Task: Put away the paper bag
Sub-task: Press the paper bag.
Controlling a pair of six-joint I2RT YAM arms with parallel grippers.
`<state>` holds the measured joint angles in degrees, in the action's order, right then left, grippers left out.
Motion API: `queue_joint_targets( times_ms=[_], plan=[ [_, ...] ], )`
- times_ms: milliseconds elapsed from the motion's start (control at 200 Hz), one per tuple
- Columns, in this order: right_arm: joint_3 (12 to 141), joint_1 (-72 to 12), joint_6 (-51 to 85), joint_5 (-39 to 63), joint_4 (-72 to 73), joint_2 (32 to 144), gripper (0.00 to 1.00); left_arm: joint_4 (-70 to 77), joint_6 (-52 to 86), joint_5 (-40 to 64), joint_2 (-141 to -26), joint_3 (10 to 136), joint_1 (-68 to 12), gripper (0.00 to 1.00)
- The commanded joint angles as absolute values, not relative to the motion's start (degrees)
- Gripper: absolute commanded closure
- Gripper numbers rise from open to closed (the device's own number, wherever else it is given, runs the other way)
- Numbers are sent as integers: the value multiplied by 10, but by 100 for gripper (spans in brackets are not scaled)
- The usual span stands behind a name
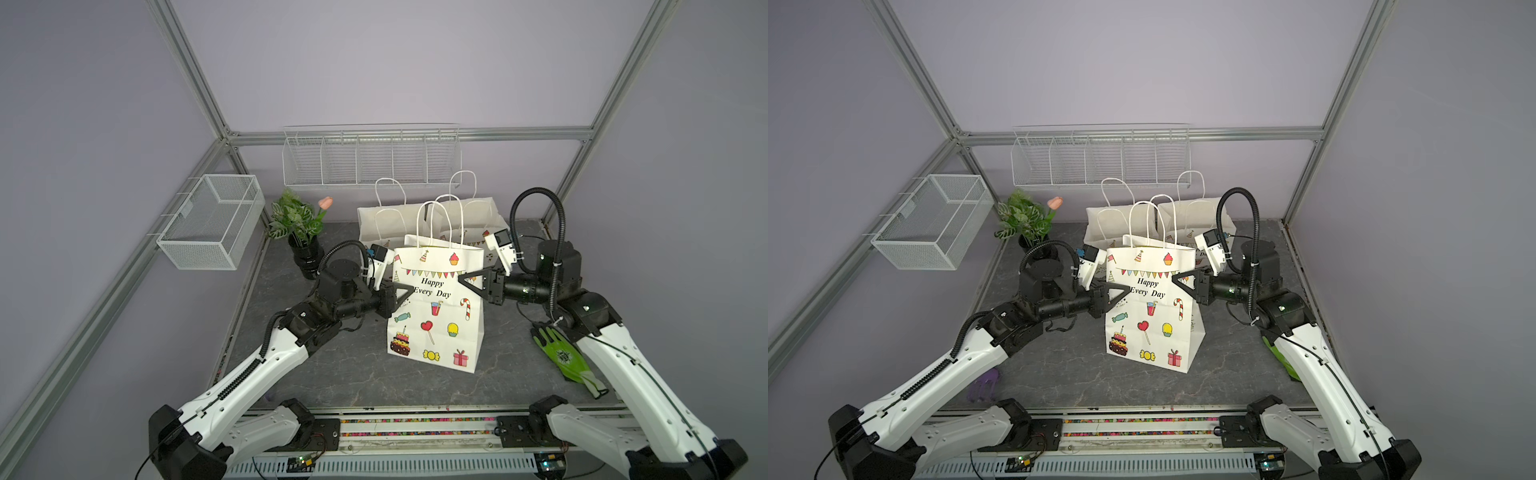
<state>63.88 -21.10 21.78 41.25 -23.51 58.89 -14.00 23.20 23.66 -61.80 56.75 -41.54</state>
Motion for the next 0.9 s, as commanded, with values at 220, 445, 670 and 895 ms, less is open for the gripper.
queue_joint_targets(
  times_ms=[220, 445, 670, 895],
  plan=[
    [648, -185, 230, 484, -210, 586, 93, -180, 210, 133, -534, 590, -413, 8],
    [635, -137, 325, 654, -52, 626, 93, -130, 243, 143, -454, 566, -340, 0],
    [663, -144, 371, 770, 51, 672, 93, 56, 387, 383, -478, 536, -200, 0],
    [688, -175, 335, 820, 63, 690, 93, 116, 385, 479, -512, 556, -197, 0]
  ],
)
